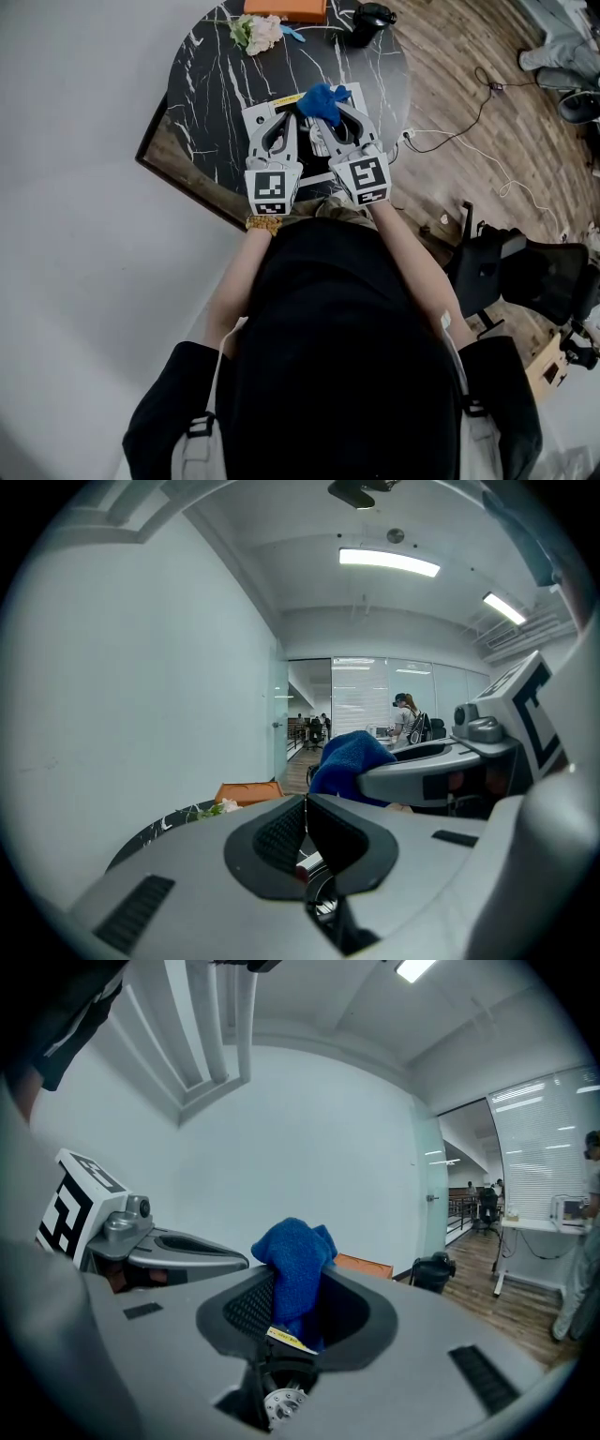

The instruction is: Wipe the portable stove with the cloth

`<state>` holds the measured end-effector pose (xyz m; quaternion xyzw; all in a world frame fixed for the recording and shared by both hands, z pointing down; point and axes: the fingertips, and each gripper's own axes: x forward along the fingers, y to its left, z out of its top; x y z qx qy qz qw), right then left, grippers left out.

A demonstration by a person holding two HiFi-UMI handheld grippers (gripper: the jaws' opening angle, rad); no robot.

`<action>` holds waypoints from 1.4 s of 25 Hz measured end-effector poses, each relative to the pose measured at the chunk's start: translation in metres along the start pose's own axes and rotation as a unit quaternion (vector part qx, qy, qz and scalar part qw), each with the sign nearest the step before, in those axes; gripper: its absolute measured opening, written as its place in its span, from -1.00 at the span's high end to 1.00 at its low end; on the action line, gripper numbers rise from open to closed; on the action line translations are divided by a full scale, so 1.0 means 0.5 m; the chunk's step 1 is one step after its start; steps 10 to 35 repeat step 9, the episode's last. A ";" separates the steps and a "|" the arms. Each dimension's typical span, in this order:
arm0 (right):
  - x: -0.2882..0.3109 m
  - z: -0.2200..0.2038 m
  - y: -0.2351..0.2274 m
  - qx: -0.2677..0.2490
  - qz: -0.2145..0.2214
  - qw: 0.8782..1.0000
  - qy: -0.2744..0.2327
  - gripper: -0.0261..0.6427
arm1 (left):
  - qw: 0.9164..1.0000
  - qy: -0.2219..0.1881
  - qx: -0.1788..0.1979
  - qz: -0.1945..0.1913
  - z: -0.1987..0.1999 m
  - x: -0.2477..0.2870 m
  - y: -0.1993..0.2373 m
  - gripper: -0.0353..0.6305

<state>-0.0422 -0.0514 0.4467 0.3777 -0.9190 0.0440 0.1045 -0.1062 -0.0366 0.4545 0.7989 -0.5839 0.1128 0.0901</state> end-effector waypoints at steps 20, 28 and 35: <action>-0.003 -0.012 -0.003 -0.003 -0.003 1.000 0.008 0.63 | 1.000 0.003 -0.002 0.001 -0.013 0.000 -0.002 0.86; -0.003 -0.012 -0.003 -0.003 -0.003 1.000 0.008 0.63 | 1.000 0.003 -0.002 0.001 -0.013 0.000 -0.002 0.86; -0.003 -0.012 -0.003 -0.003 -0.003 1.000 0.008 0.63 | 1.000 0.003 -0.002 0.001 -0.013 0.000 -0.002 0.86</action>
